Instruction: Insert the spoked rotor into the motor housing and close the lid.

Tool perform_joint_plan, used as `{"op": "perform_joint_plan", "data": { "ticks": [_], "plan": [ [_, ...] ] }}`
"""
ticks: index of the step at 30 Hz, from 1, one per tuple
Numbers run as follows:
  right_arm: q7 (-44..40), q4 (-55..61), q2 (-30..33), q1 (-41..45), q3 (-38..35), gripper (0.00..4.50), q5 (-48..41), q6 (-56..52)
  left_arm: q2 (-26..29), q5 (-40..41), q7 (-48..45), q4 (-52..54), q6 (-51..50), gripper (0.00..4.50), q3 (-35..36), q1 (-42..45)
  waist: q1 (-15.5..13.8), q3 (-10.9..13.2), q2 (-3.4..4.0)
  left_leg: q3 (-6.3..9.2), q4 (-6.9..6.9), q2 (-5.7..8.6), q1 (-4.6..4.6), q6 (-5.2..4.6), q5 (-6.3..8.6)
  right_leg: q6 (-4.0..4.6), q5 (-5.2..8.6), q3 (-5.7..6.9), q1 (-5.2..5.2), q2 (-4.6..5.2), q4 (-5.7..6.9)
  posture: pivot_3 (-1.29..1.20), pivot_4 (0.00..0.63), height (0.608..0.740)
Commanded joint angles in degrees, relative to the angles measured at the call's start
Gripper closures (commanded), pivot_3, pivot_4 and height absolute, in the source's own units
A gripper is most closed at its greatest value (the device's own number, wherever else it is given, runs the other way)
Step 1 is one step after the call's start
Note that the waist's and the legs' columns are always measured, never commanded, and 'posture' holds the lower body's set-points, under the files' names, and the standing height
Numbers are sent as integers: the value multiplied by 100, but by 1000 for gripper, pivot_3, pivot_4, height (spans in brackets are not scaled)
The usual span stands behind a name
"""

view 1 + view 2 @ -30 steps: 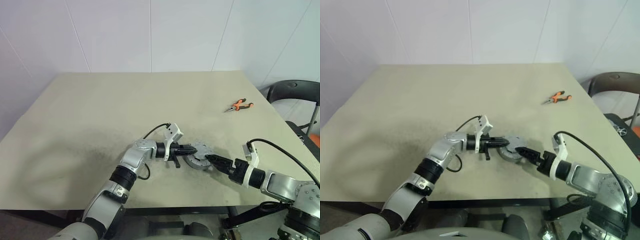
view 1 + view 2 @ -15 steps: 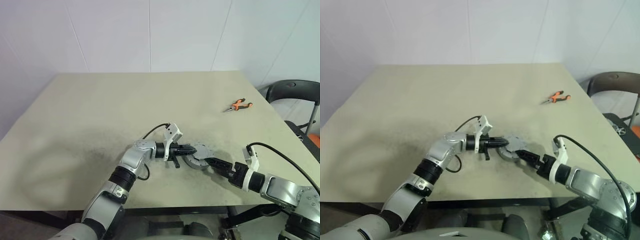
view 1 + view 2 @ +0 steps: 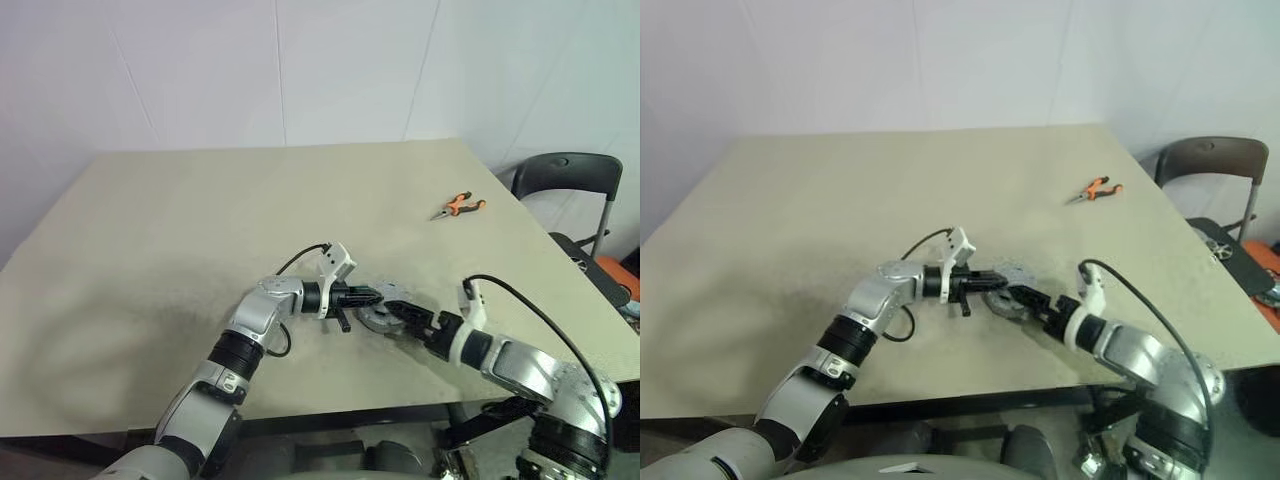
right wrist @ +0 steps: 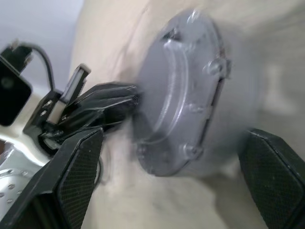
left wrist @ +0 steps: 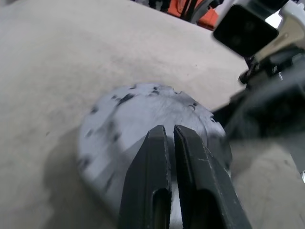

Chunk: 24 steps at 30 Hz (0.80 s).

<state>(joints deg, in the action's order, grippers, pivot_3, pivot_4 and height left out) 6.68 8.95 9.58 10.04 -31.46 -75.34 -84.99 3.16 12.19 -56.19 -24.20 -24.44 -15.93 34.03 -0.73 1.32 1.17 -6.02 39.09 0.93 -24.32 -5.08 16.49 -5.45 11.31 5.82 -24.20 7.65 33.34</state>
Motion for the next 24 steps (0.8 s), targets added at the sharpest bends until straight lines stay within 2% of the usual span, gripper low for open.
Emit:
{"op": "perform_joint_plan", "data": {
  "ticks": [1, 10, 16, 24],
  "plan": [
    [138, 59, -91, 322, 290, 36, -503, 173, -46, -30, -7, 0, -71, 4155, -108, -20, 3, 1, 9, 0, 0, 0, -3, 0, 0, 0, 0, 0, -5, 0, 2, 0, 0, 740],
    [239, -216, 337, 233, 389, 36, -292, 544, -20, -36, 52, -55, -27, 4155, -5, -8, -1, 2, 9, -4, 1, 3, -9, -2, -2, 0, 0, 0, -10, 0, 1, 0, 0, 740],
    [284, -355, 422, 159, 413, 36, 229, 1112, 97, 45, 94, 117, -106, 4155, 88, -126, 17, 1, 8, -4, 2, 3, -5, -2, -2, 0, 0, -1, -8, -1, 1, 0, 0, 740],
    [130, -353, 514, -106, 334, 36, 349, 1512, 338, 128, 245, 290, -213, 4155, 258, -343, 31, 1, 6, -4, 2, -2, 8, -1, -1, 0, 0, -1, -3, -3, 9, 0, 0, 740]
  ]
}}
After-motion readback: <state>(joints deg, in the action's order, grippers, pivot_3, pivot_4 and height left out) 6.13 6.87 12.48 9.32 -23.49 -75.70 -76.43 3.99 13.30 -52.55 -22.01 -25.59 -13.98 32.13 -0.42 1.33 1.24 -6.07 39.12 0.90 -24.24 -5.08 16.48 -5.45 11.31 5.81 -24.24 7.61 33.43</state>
